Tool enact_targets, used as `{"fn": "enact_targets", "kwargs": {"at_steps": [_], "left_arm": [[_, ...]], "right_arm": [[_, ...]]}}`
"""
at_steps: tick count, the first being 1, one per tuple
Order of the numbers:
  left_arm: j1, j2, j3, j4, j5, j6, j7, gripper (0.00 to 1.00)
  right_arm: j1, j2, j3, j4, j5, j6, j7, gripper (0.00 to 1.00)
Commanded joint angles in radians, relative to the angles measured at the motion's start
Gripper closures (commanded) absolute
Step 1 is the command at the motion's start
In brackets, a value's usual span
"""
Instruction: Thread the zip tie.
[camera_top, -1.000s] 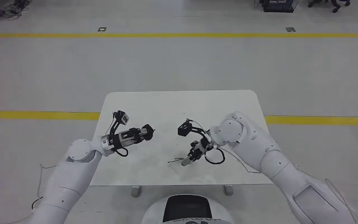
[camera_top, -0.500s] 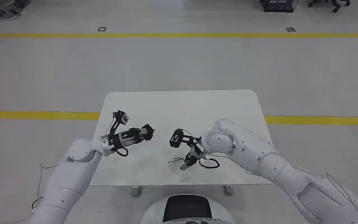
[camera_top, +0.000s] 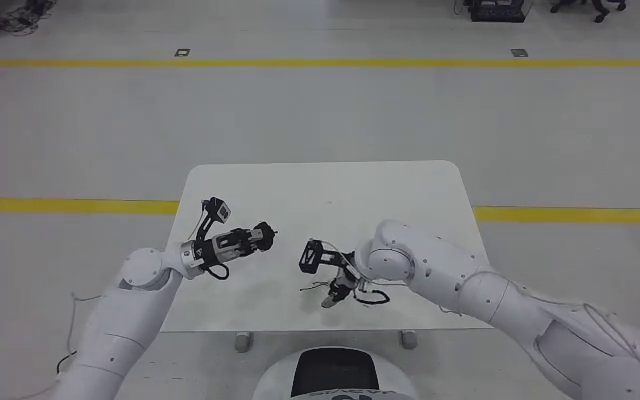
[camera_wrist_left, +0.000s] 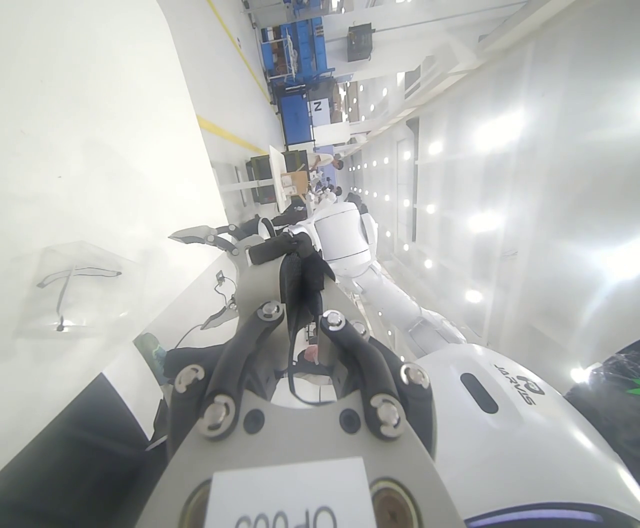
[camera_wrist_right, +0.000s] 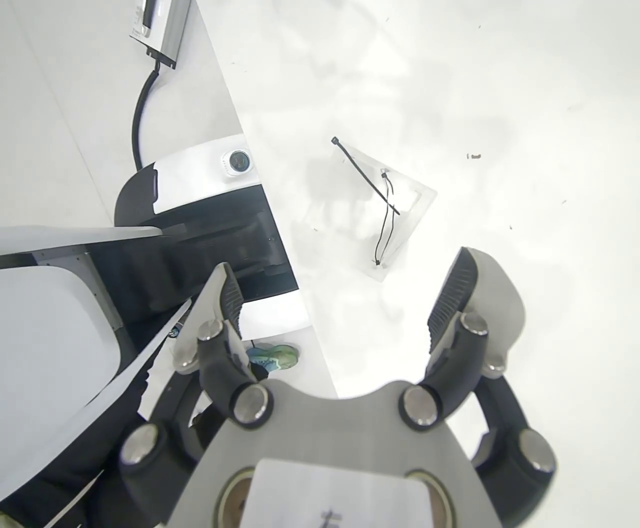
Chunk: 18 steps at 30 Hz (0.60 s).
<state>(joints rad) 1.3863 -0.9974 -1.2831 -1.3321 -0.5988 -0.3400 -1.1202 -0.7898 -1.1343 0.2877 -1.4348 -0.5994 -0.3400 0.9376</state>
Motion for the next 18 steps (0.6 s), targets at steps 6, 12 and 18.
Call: {"fn": "enact_targets", "kwargs": {"at_steps": [6, 12, 18], "left_arm": [[0.000, 0.000, 0.000, 0.000, 0.000, 0.000, 0.000, 1.00], [0.000, 0.000, 0.000, 0.000, 0.000, 0.000, 0.000, 1.00], [0.000, 0.000, 0.000, 0.000, 0.000, 0.000, 0.000, 1.00]], "right_arm": [[0.024, 0.004, -0.107, 0.052, -0.091, 0.000, -0.241, 0.00], [0.014, 0.001, -0.118, 0.084, -0.163, 0.000, -0.327, 0.00], [-0.012, -0.003, -0.118, 0.085, -0.297, 0.000, -0.388, 0.00]]}}
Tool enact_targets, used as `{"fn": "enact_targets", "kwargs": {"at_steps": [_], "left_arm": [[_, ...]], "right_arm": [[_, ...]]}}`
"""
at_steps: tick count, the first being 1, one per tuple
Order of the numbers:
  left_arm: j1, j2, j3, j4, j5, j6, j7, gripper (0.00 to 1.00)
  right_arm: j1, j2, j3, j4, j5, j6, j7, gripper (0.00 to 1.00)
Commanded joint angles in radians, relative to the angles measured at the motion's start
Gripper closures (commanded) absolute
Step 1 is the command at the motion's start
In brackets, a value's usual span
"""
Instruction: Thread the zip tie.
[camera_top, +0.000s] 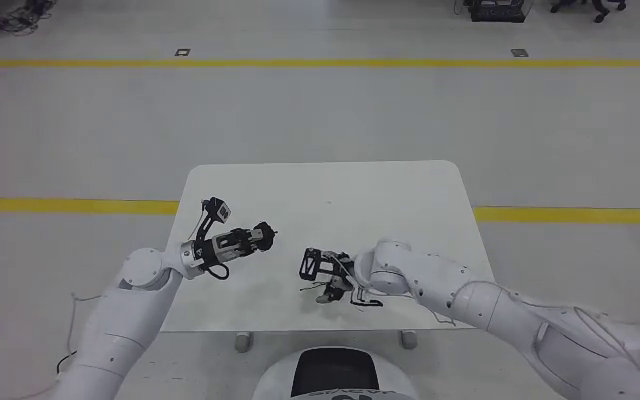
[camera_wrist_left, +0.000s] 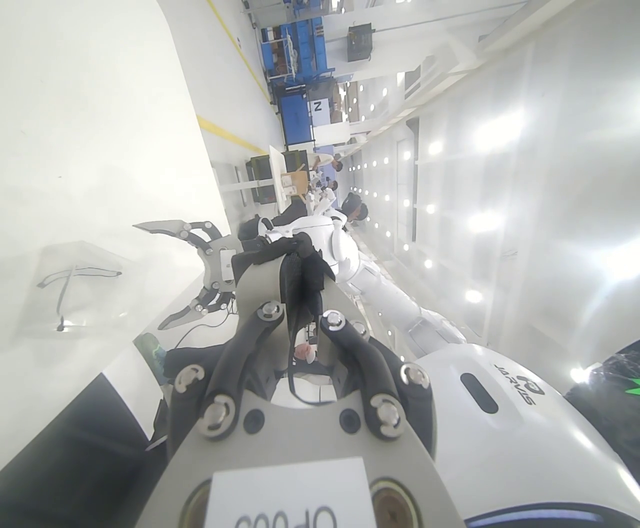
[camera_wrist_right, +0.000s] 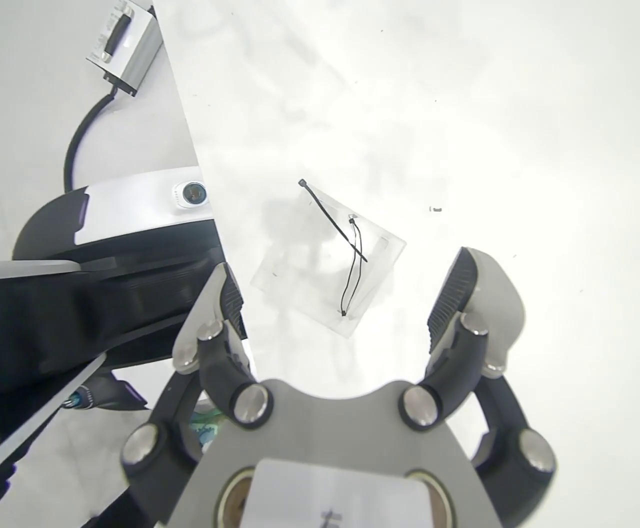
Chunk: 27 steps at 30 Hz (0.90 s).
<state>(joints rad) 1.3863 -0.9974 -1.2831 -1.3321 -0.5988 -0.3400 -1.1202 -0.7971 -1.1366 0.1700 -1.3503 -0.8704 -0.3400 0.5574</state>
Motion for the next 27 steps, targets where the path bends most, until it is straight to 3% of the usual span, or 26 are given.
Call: {"fn": "enact_targets", "kwargs": {"at_steps": [1, 10, 20, 27], "left_arm": [[0.000, 0.000, 0.000, 0.000, 0.000, 0.000, 0.000, 1.00], [0.000, 0.000, 0.000, 0.000, 0.000, 0.000, 0.000, 1.00], [0.000, 0.000, 0.000, 0.000, 0.000, 0.000, 0.000, 1.00], [0.000, 0.000, 0.000, 0.000, 0.000, 0.000, 0.000, 1.00]], "right_arm": [[-0.004, 0.000, 0.000, 0.001, -0.026, 0.000, -0.007, 0.00], [-0.010, -0.001, 0.000, -0.008, -0.040, 0.000, -0.034, 0.00], [-0.033, 0.006, 0.000, 0.025, -0.265, 0.000, -0.185, 0.00], [-0.061, -0.010, 0.000, 0.062, -0.403, 0.000, -0.270, 0.00]]}}
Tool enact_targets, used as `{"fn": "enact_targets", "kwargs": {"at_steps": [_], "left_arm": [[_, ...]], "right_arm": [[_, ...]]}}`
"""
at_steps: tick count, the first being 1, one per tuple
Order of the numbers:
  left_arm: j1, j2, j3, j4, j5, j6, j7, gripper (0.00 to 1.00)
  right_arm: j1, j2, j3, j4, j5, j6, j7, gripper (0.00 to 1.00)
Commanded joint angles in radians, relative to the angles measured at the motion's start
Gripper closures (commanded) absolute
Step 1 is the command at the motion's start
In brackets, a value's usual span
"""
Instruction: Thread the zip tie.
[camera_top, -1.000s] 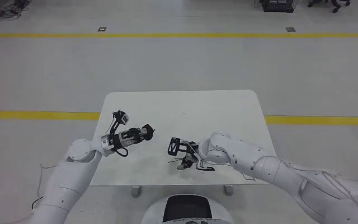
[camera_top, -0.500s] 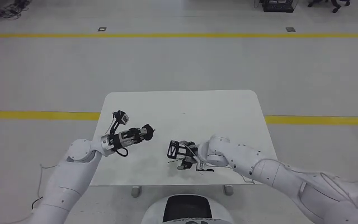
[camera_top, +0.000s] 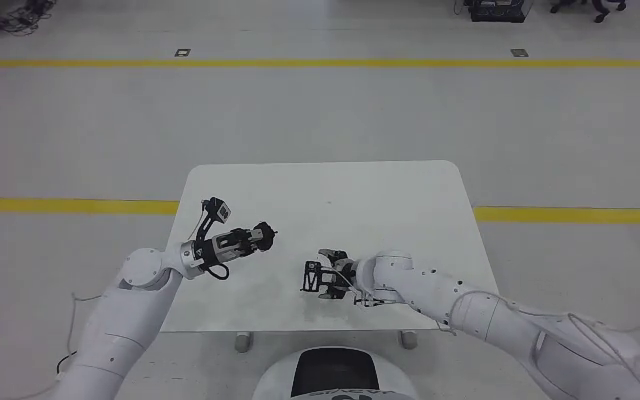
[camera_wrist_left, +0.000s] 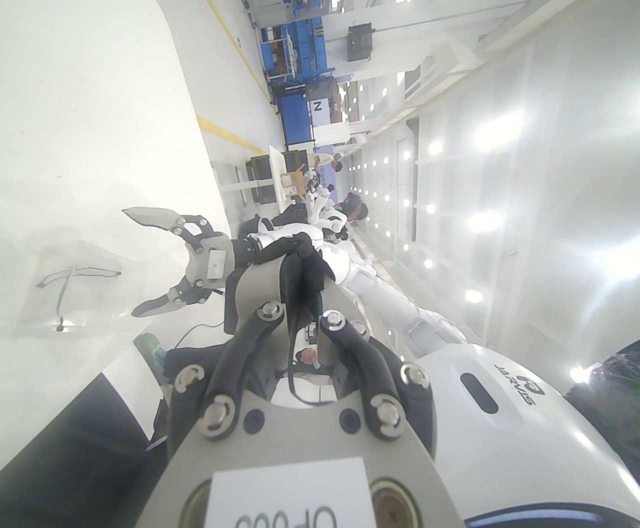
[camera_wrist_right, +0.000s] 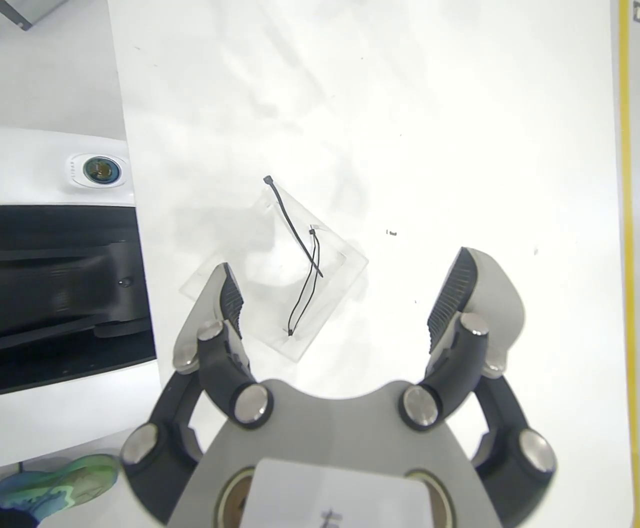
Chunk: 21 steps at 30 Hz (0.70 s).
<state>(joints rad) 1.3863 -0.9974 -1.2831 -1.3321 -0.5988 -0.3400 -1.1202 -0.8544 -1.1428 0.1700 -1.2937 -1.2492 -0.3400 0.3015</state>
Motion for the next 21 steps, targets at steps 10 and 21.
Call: {"fn": "enact_targets", "kwargs": {"at_steps": [10, 21], "left_arm": [[0.000, 0.000, 0.000, 0.000, 0.000, 0.000, 0.000, 1.00], [0.000, 0.000, 0.000, 0.000, 0.000, 0.000, 0.000, 1.00]], "right_arm": [[-0.018, -0.005, 0.003, 0.011, -0.045, 0.005, -0.030, 0.00], [-0.031, -0.017, 0.000, 0.035, -0.107, 0.000, -0.079, 0.44]]}}
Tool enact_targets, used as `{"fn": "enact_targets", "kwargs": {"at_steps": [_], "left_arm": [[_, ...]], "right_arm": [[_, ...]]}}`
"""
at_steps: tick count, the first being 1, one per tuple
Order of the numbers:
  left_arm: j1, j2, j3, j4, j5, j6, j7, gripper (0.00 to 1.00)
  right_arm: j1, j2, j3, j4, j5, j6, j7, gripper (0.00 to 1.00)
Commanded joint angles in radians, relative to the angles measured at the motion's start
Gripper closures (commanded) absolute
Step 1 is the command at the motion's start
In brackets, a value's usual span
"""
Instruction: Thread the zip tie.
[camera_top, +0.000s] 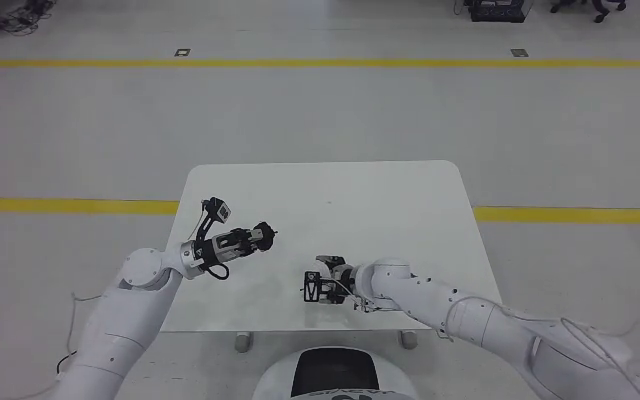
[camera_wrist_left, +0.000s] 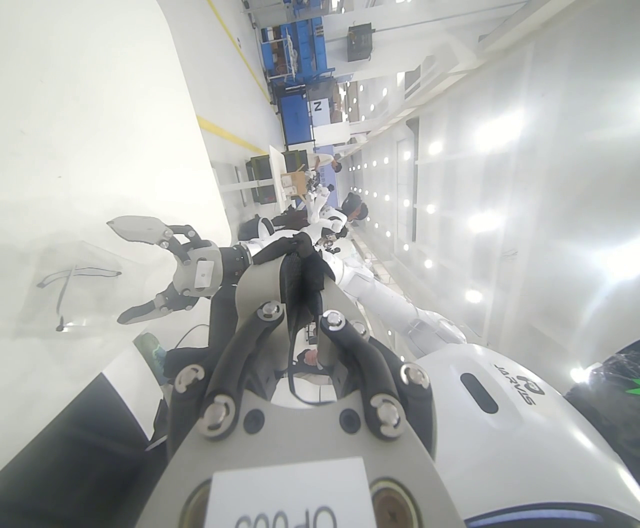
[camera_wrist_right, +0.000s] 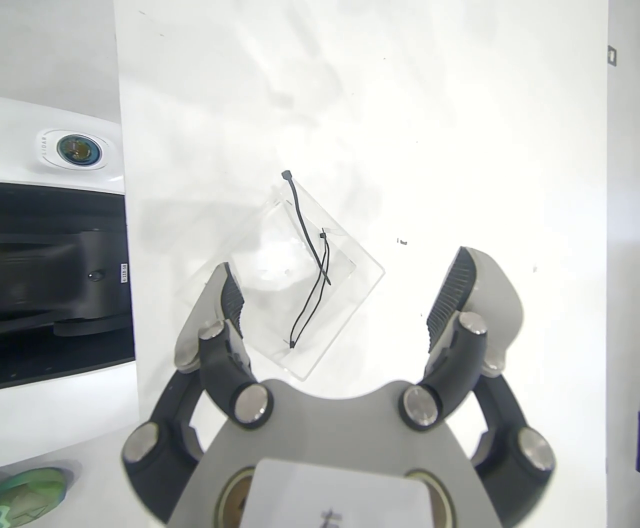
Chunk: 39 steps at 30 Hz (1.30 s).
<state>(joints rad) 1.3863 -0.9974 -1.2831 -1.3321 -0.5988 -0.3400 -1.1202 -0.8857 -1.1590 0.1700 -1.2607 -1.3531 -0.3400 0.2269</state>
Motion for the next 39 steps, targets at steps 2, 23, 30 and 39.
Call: {"fn": "enact_targets", "kwargs": {"at_steps": [2, 23, 30, 39], "left_arm": [[0.000, 0.000, 0.000, 0.000, 0.000, 0.000, 0.000, 1.00], [0.000, 0.000, 0.000, 0.000, 0.000, 0.000, 0.000, 1.00], [0.000, 0.000, 0.000, 0.000, 0.000, 0.000, 0.000, 1.00], [0.000, 0.000, 0.000, 0.000, 0.000, 0.000, 0.000, 1.00]], "right_arm": [[-0.001, -0.001, 0.000, 0.004, -0.013, 0.000, -0.009, 0.51], [-0.025, -0.034, 0.000, 0.068, -0.055, 0.000, -0.054, 0.62], [-0.028, -0.059, 0.000, 0.108, -0.072, 0.000, -0.069, 0.68], [-0.029, -0.081, 0.000, 0.135, -0.096, 0.000, -0.077, 0.71]]}}
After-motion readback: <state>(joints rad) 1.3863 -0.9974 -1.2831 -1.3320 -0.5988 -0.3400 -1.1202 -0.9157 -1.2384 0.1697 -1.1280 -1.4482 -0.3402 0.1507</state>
